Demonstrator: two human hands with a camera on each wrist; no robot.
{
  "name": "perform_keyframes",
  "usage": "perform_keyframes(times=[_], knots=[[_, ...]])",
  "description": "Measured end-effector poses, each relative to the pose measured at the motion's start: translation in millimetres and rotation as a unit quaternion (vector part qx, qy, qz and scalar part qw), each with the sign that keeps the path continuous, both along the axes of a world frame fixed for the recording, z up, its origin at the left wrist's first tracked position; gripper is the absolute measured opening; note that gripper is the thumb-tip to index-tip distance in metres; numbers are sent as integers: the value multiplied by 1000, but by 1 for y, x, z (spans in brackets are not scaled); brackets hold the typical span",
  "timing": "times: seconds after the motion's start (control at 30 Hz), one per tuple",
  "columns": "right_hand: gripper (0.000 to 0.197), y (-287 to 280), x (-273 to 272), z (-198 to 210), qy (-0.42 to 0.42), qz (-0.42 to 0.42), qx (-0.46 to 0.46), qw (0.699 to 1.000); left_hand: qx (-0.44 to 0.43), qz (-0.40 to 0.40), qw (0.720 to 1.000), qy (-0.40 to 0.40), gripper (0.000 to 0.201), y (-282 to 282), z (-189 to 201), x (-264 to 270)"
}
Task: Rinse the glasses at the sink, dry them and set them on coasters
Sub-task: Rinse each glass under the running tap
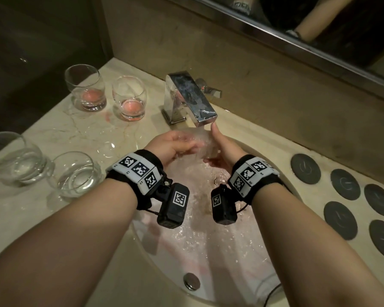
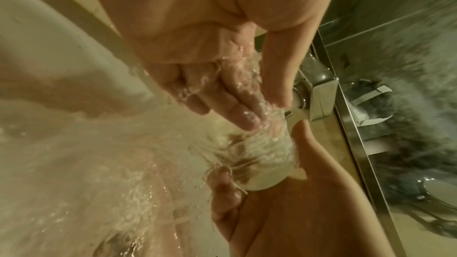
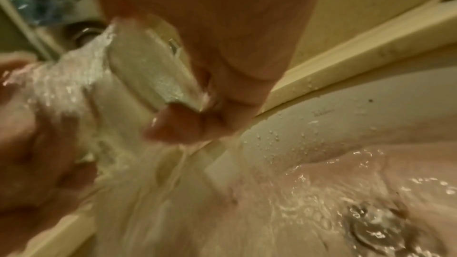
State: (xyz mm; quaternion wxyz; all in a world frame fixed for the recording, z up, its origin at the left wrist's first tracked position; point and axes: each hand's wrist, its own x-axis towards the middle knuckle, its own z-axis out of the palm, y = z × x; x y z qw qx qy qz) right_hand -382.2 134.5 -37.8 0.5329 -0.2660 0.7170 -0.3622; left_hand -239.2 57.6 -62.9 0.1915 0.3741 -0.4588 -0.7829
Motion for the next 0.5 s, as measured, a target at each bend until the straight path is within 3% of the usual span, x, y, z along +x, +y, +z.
perform_keyframes(times=[0.07, 0.1, 0.17, 0.33, 0.4, 0.5], knots=[[41, 4, -2, -2, -65, -1, -37, 997, -3, 7, 1000, -8, 11, 0, 3, 1], [49, 5, -3, -3, -64, 2, -49, 997, 1, 18, 1000, -8, 10, 0, 2, 2], [61, 4, -1, -7, 0, 19, -62, 998, 4, 34, 999, -20, 9, -2, -2, 4], [63, -1, 5, -6, 184, 3, -110, 977, -23, 16, 994, -109, 19, 3, -7, 11], [66, -2, 5, -5, 232, 21, -112, 966, -50, -17, 985, -164, 30, 4, -11, 13], [72, -4, 6, -2, 270, 65, -94, 956, -24, -5, 987, -161, 33, 9, -8, 14]])
